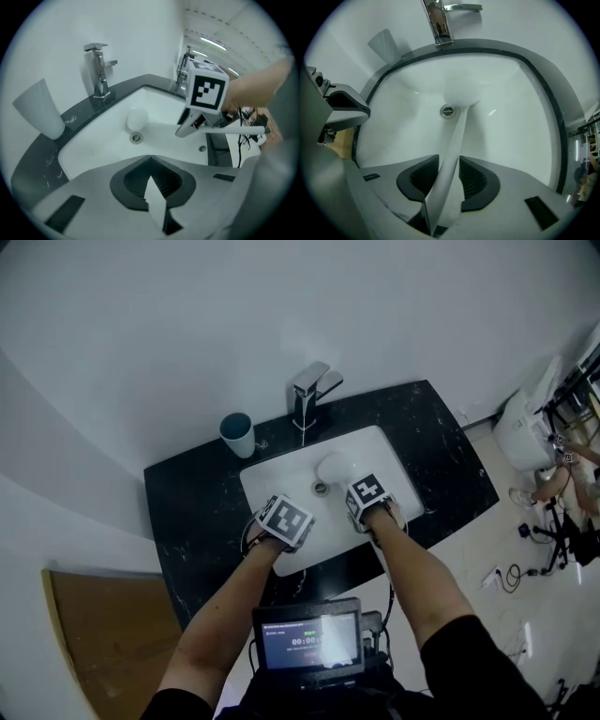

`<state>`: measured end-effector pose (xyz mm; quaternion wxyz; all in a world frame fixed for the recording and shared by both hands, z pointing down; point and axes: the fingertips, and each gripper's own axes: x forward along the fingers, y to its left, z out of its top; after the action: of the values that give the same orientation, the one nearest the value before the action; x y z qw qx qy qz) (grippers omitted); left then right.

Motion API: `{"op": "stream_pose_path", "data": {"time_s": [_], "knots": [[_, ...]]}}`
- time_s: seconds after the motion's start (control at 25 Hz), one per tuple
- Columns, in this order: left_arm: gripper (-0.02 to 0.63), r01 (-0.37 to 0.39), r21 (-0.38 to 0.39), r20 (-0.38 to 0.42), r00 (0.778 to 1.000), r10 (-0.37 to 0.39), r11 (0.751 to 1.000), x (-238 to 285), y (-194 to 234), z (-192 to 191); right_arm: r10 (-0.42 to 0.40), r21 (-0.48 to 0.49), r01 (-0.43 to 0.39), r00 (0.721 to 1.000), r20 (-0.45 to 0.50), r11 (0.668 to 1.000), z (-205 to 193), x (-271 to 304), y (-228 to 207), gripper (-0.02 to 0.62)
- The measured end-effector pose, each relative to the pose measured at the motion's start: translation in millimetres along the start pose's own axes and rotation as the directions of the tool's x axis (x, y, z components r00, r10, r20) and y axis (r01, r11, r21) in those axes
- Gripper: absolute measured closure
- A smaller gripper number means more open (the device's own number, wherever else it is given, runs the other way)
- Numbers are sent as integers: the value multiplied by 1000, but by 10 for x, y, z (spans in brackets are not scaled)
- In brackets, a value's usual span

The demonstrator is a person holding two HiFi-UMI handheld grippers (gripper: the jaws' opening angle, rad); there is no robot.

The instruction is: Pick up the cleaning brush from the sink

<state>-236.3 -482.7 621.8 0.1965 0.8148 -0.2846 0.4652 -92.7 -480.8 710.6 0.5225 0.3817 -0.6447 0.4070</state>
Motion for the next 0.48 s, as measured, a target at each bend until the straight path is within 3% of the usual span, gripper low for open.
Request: {"op": "stream_pose_path", "data": {"time_s": [0.08, 0.32, 0.48], "knots": [[592, 0, -88, -16, 1000, -1, 996, 43, 34, -89, 3, 9, -3, 1000, -21, 1000, 23, 52, 0, 491], [592, 42, -148, 1, 999, -42, 988, 129, -110, -148, 34, 77, -28, 996, -81, 997, 18, 123, -5, 511], [592, 73, -205, 32, 997, -68, 976, 112, -196, -185, 47, 109, -41, 997, -55, 993, 9, 165, 6, 534]]}}
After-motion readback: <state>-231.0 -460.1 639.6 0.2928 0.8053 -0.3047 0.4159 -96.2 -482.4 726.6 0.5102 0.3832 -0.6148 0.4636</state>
